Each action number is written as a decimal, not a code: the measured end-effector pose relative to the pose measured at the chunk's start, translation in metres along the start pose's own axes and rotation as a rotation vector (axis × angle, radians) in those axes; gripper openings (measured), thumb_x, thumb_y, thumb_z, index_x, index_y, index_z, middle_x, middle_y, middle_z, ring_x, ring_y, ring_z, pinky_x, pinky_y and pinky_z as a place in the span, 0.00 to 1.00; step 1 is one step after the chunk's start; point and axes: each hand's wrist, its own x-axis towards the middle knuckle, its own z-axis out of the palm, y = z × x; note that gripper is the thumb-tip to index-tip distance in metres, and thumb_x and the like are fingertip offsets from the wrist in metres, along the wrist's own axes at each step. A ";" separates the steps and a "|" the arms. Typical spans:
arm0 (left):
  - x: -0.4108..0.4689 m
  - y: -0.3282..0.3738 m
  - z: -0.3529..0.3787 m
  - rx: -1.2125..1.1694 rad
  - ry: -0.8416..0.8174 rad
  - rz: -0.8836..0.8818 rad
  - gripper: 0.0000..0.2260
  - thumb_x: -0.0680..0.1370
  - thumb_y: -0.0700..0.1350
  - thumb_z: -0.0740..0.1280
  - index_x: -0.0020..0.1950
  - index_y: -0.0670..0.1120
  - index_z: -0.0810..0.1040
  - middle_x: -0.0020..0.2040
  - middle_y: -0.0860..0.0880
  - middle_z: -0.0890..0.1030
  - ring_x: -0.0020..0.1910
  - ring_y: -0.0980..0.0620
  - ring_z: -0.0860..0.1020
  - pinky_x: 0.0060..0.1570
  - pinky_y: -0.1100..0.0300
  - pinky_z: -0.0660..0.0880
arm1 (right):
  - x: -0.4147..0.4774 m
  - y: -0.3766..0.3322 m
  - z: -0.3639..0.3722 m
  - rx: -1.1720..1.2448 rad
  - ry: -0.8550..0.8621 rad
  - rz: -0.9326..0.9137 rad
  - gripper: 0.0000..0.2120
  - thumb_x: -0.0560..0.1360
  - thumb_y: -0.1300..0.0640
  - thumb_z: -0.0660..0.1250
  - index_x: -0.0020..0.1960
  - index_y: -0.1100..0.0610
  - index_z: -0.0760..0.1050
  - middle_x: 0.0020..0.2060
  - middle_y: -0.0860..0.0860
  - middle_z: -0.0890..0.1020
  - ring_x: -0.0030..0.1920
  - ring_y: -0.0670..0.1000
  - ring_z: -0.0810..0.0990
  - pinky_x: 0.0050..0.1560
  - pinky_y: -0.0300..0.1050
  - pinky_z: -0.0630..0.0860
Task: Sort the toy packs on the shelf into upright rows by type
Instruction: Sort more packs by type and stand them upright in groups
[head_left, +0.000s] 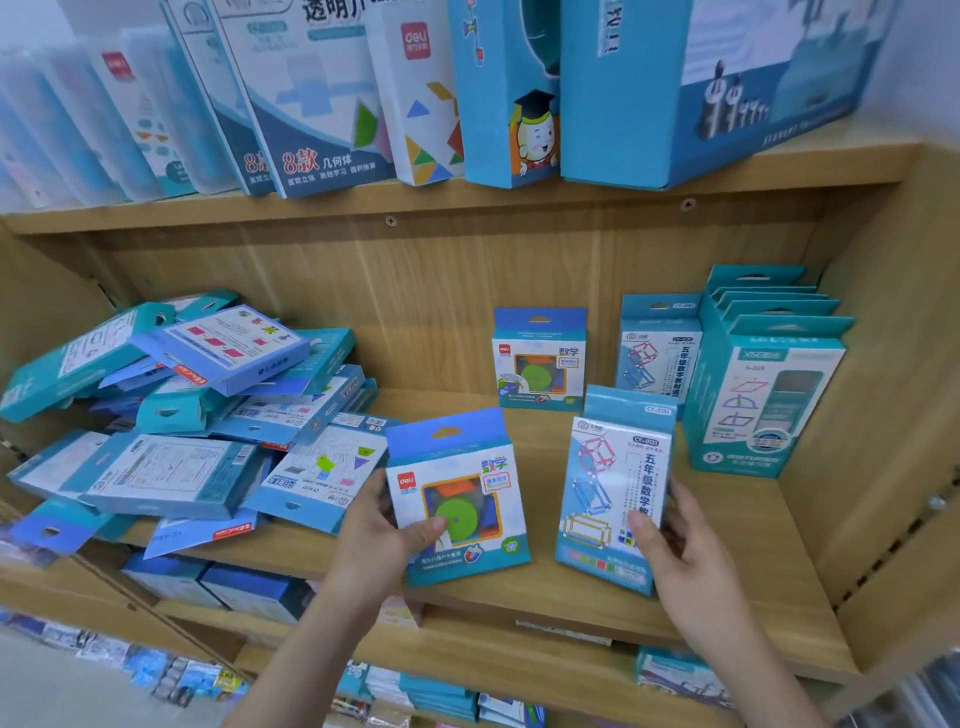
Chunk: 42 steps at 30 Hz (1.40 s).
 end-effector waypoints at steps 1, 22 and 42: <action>0.003 0.003 0.003 0.011 0.002 0.025 0.20 0.69 0.30 0.72 0.56 0.48 0.75 0.49 0.49 0.85 0.48 0.52 0.83 0.45 0.52 0.80 | 0.001 0.002 -0.001 -0.006 -0.004 0.006 0.18 0.77 0.56 0.64 0.60 0.38 0.66 0.52 0.36 0.78 0.49 0.30 0.78 0.46 0.30 0.76; 0.145 0.025 0.108 0.263 0.024 0.268 0.28 0.71 0.34 0.72 0.67 0.47 0.65 0.51 0.54 0.77 0.51 0.54 0.77 0.51 0.58 0.74 | 0.017 0.013 -0.010 0.040 -0.087 0.013 0.26 0.71 0.47 0.63 0.68 0.46 0.64 0.53 0.34 0.81 0.53 0.40 0.81 0.58 0.45 0.75; 0.183 0.016 0.110 0.515 -0.220 0.160 0.13 0.78 0.41 0.64 0.62 0.40 0.72 0.59 0.44 0.80 0.58 0.46 0.77 0.59 0.52 0.73 | 0.033 0.011 -0.007 0.006 -0.096 -0.016 0.20 0.73 0.65 0.68 0.60 0.49 0.71 0.53 0.42 0.82 0.56 0.47 0.79 0.55 0.44 0.77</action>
